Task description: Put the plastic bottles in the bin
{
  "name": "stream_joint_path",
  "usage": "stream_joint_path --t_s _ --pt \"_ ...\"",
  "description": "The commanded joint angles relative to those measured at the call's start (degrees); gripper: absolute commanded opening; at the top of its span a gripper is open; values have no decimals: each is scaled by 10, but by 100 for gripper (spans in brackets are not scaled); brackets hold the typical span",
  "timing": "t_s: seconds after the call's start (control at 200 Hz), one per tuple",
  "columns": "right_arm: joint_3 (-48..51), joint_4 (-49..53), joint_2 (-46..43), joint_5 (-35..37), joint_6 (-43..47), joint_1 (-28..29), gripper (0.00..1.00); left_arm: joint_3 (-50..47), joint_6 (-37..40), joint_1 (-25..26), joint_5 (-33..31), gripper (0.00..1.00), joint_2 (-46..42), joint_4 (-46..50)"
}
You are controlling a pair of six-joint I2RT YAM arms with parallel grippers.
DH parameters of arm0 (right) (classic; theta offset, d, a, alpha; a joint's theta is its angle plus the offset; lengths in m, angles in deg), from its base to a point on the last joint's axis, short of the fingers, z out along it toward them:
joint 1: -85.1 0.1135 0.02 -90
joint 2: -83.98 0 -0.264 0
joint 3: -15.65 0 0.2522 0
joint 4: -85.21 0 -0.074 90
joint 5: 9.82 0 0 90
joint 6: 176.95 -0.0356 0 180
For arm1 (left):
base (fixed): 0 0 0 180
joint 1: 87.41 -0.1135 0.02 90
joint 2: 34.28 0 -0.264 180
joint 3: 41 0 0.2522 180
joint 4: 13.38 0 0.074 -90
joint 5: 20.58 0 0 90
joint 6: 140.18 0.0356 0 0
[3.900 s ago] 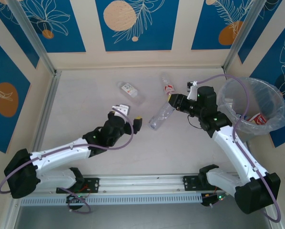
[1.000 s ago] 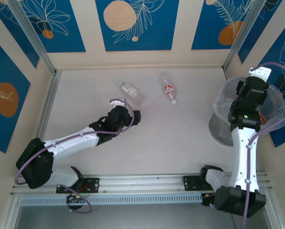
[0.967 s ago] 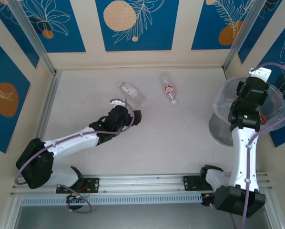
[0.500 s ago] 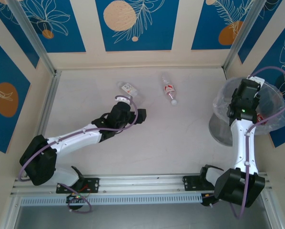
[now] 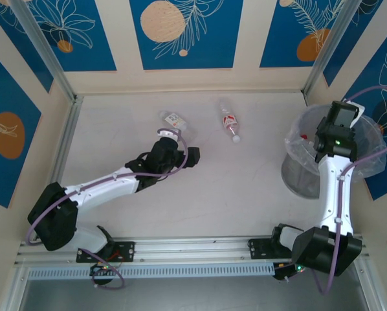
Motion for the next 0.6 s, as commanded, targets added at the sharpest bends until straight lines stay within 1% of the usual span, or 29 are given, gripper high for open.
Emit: stream_joint_path --t_s 0.0,0.075,0.105,0.14,0.185,0.205,0.23,0.29,0.37,0.445,0.475,0.595 --pt "0 69 25 -29 -49 0 8 24 2 -7 8 99 7 7" --pt "-8 81 41 -29 -58 1 9 26 2 -7 8 99 7 10" --pt "-10 83 45 -28 -58 2 12 26 2 -7 8 99 7 9" --pt "-12 80 51 -26 -56 2 22 26 1 -7 8 99 7 10" --pt "-16 76 58 -16 -52 1 40 26 1 -7 9 99 7 10" --pt "-18 73 62 -13 -49 2 45 25 1 -7 9 99 8 10" --pt "-21 71 67 -11 -43 2 50 27 1 -6 10 99 8 10" --pt "-30 67 74 -11 -32 2 55 27 0 -7 11 99 9 11" --pt "-42 69 78 -21 -27 2 59 29 -1 -7 9 99 11 13" --pt "-47 73 73 -39 -34 3 69 29 -3 -7 8 99 15 14" --pt "-47 74 70 -46 -37 3 72 29 -3 -7 9 99 15 13" --pt "-42 70 45 -63 -52 8 76 32 -4 -6 12 99 19 14"
